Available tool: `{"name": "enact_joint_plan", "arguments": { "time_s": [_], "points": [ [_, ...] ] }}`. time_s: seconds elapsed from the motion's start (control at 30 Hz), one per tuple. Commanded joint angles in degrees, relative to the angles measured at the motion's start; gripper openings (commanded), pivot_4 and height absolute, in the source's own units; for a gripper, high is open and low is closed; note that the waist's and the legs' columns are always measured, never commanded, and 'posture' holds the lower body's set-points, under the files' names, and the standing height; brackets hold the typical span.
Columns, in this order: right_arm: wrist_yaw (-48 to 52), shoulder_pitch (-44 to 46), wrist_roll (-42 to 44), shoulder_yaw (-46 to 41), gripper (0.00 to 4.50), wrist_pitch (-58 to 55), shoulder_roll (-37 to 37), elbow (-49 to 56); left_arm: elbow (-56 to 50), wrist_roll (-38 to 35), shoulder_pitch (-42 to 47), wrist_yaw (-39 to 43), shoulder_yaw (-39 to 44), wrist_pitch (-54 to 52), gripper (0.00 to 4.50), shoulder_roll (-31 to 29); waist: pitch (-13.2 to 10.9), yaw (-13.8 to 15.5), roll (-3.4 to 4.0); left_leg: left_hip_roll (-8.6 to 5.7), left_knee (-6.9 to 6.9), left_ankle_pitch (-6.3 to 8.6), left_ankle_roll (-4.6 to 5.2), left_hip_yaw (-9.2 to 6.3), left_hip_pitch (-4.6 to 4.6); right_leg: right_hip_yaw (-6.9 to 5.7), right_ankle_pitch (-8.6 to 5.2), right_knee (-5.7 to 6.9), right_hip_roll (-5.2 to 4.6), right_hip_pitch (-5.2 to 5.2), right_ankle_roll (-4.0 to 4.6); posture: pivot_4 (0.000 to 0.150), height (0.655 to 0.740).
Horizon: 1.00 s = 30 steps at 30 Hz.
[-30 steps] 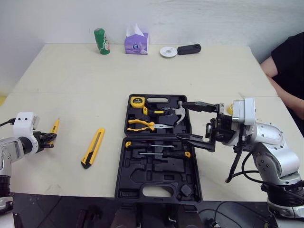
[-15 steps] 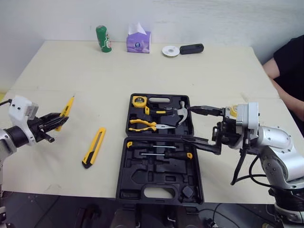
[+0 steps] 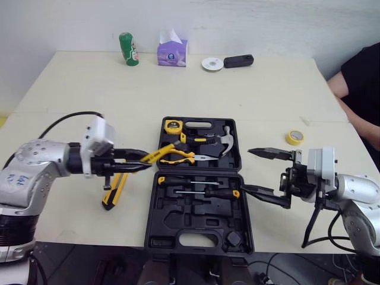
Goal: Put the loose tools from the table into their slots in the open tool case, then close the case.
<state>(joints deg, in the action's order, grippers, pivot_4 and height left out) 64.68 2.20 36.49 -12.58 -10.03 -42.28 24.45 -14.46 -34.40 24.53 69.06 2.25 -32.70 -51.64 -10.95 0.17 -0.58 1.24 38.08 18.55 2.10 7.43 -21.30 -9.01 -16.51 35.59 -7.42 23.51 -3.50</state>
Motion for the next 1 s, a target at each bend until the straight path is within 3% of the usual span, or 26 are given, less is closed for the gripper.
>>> {"name": "enact_joint_plan", "arguments": {
  "time_s": [0.03,0.23,0.47,1.0],
  "points": [
    [-0.3,-2.75,0.72,-3.22,4.5,0.92,-0.93,4.03,-3.84,1.45,2.03,1.19,-4.19,-1.61,0.52,-0.91,0.0,-0.05,-0.01,0.0,0.0,0.0,0.0,0.0,0.01,0.01,0.0,0.0,0.0,0.0,0.0,0.15,0.74],
    [-1.15,-8.69,2.07,-6.58,4.5,0.03,-1.51,8.6,-8.89,3.59,6.89,-1.89,-12.94,-10.87,0.52,-0.51,-0.02,0.28,-0.04,0.0,0.02,-0.03,-0.01,-0.02,0.01,0.02,0.0,-0.03,0.04,-0.01,-0.01,0.15,0.74],
    [-2.15,-13.38,3.96,-6.33,4.5,-3.06,-1.96,11.75,-7.4,14.14,7.79,0.58,-22.55,-6.28,0.52,-2.62,-0.04,0.65,-0.06,0.02,0.03,-0.03,-0.01,0.0,0.03,0.05,0.0,-0.08,0.09,-0.01,-0.01,0.15,0.74],
    [-3.16,-16.28,1.91,-4.41,4.5,-4.27,-2.31,13.29,-2.69,25.86,18.11,1.52,-33.81,-8.61,0.52,6.04,-0.06,1.39,-0.1,0.0,0.2,-0.05,0.11,-0.03,-0.03,0.03,0.0,-0.13,0.08,-0.03,-0.01,0.15,0.74]
  ]
}}
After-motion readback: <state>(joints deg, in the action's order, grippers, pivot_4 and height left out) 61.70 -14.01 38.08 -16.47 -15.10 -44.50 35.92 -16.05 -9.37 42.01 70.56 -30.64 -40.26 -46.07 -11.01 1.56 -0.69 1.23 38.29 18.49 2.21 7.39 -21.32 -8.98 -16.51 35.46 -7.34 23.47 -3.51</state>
